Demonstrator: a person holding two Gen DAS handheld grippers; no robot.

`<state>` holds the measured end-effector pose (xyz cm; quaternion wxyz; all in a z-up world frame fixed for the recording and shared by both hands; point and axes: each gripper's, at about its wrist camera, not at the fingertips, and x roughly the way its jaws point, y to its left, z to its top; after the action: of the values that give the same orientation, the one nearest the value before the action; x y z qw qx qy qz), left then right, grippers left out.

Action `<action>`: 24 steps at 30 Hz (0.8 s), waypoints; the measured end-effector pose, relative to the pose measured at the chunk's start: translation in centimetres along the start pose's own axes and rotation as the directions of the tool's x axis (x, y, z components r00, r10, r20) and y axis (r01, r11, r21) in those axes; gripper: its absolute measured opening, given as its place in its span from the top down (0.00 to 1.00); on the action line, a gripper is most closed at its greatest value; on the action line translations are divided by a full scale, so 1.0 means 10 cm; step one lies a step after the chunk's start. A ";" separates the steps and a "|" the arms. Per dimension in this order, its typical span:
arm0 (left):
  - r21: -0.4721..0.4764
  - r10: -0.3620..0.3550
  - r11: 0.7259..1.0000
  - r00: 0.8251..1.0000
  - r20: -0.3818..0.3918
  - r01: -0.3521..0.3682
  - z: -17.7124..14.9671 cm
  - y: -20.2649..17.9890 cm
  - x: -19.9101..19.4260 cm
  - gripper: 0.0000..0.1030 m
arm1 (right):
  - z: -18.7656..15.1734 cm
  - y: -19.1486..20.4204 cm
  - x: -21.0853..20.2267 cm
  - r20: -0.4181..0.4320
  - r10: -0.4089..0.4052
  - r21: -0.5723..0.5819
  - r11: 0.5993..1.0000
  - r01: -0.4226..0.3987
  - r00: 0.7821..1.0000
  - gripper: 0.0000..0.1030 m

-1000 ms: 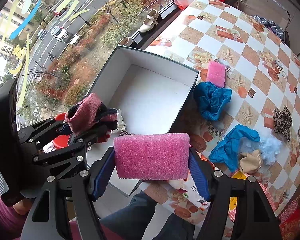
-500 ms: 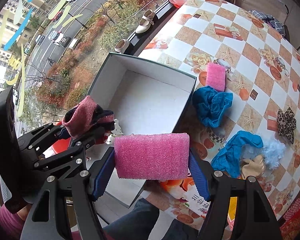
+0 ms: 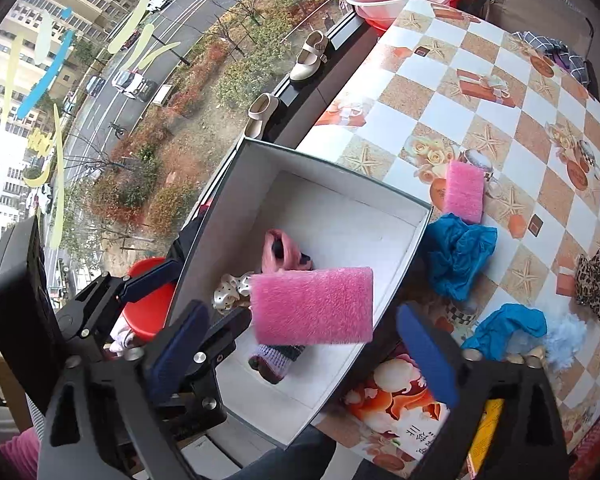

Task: Organize soft objects
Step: 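Lower and open the left tool releasing the sock while the right tool releases the sponge, then move both open tools over the blue glove and fluffy boa on the table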

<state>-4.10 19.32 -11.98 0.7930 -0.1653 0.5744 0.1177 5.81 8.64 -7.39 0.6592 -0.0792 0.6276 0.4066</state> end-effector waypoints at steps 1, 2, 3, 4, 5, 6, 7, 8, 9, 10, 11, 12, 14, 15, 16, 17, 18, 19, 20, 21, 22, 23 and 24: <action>-0.009 0.001 1.000 1.000 -0.002 -0.001 0.00 0.01 0.01 0.18 | 0.01 -0.01 -0.02 0.005 0.004 0.006 1.000 -0.004 1.000 0.00; -0.018 0.010 1.000 1.000 -0.004 -0.010 0.00 0.02 0.01 0.17 | 0.01 -0.03 -0.03 0.003 0.009 0.013 1.000 -0.009 1.000 0.00; -0.026 0.016 1.000 1.000 -0.008 -0.016 -0.01 0.03 0.01 0.15 | 0.00 -0.05 -0.04 -0.002 0.006 0.020 1.000 -0.006 1.000 0.00; -0.035 0.014 0.999 1.000 -0.015 -0.015 0.00 0.04 0.02 0.13 | 0.00 -0.08 -0.06 -0.005 -0.002 0.027 1.000 0.002 1.000 0.00; -0.043 0.005 0.999 1.000 -0.024 -0.006 0.00 0.04 0.03 0.11 | -0.02 -0.11 -0.09 -0.002 -0.009 0.033 0.999 0.009 1.000 0.00; -0.048 -0.006 0.999 0.999 -0.034 0.005 0.00 0.04 0.04 0.06 | -0.05 -0.15 -0.13 0.001 -0.011 0.044 0.999 0.011 1.000 0.00; -0.047 -0.021 0.999 0.999 -0.044 0.019 0.01 0.02 0.04 0.04 | -0.09 -0.20 -0.18 0.002 -0.004 0.061 0.998 0.004 1.000 0.00; -0.041 -0.039 0.998 0.998 -0.054 0.036 0.02 -0.02 0.05 0.03 | -0.13 -0.26 -0.23 0.001 0.006 0.079 0.997 -0.006 1.000 0.00; -0.033 -0.058 0.998 0.997 -0.059 0.056 0.02 -0.07 0.03 0.02 | -0.17 -0.32 -0.30 0.004 0.016 0.100 0.995 -0.016 1.000 0.00; -0.022 -0.080 0.997 0.995 -0.059 0.078 0.03 -0.13 0.01 0.02 | -0.23 -0.40 -0.38 0.008 0.024 0.125 0.992 -0.025 1.000 0.00; -0.005 -0.097 0.995 0.994 -0.059 0.097 0.05 -0.21 -0.02 0.02 | -0.28 -0.48 -0.46 0.013 0.030 0.147 0.989 -0.031 0.999 0.00; 0.017 -0.111 0.994 0.992 -0.060 0.112 0.07 -0.31 -0.05 0.02 | -0.34 -0.57 -0.55 0.021 0.035 0.169 0.985 -0.038 0.999 0.00; 0.076 -0.128 0.988 0.990 -0.063 0.133 0.11 -0.55 -0.09 0.02 | -0.46 -0.78 -0.76 0.042 0.033 0.216 0.975 -0.041 0.999 0.00; 0.109 -0.132 0.984 0.989 -0.066 0.139 0.13 -0.69 -0.10 0.02 | -0.52 -0.88 -0.86 0.050 0.024 0.238 0.970 -0.036 0.998 0.00; 0.145 -0.135 0.979 0.988 -0.070 0.144 0.15 -0.84 -0.10 0.02 | -0.58 -1.00 -0.95 0.057 0.009 0.263 0.965 -0.024 0.998 0.00; 0.179 -0.133 0.973 0.988 -0.080 0.146 0.17 -0.98 -0.07 0.02 | -0.65 -1.12 -1.05 0.064 -0.013 0.290 0.957 -0.006 0.998 0.00; 0.214 -0.124 0.966 0.987 -0.099 0.143 0.18 -1.13 -0.03 0.02 | -0.70 -1.26 -1.14 0.070 -0.037 0.317 0.948 0.013 0.997 0.00; 0.247 -0.111 0.959 0.987 -0.119 0.138 0.18 -1.27 0.03 0.02 | -0.77 -1.38 -1.21 0.074 -0.058 0.343 0.939 0.029 0.996 0.00; 0.276 -0.102 0.951 0.985 -0.138 0.137 0.17 -1.41 0.10 0.02 | -0.84 -1.53 -1.27 0.080 -0.080 0.374 0.926 0.045 0.994 0.00; 0.298 -0.101 0.944 0.983 -0.154 0.143 0.17 -1.52 0.17 0.02 | -0.90 -1.67 -1.31 0.082 -0.097 0.403 0.913 0.056 0.992 0.00; 0.311 -0.098 0.938 0.980 -0.176 0.150 0.16 -1.63 0.25 0.02 | -0.98 -1.83 -1.34 0.077 -0.110 0.438 0.897 0.065 0.991 0.00; 0.319 -0.095 0.935 0.975 -0.201 0.157 0.16 -1.72 0.34 0.02 | -1.04 -1.98 -1.35 0.074 -0.117 0.467 0.882 0.069 0.990 0.00; 0.319 -0.097 0.933 0.969 -0.226 0.168 0.17 -1.80 0.44 0.02 | -1.11 -2.12 -1.35 0.070 -0.121 0.492 0.868 0.071 0.990 0.00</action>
<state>5.51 3.41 -13.41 0.7517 -0.0776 0.6527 -0.0538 12.39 -17.97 -6.17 0.7073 0.0785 0.6719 0.2052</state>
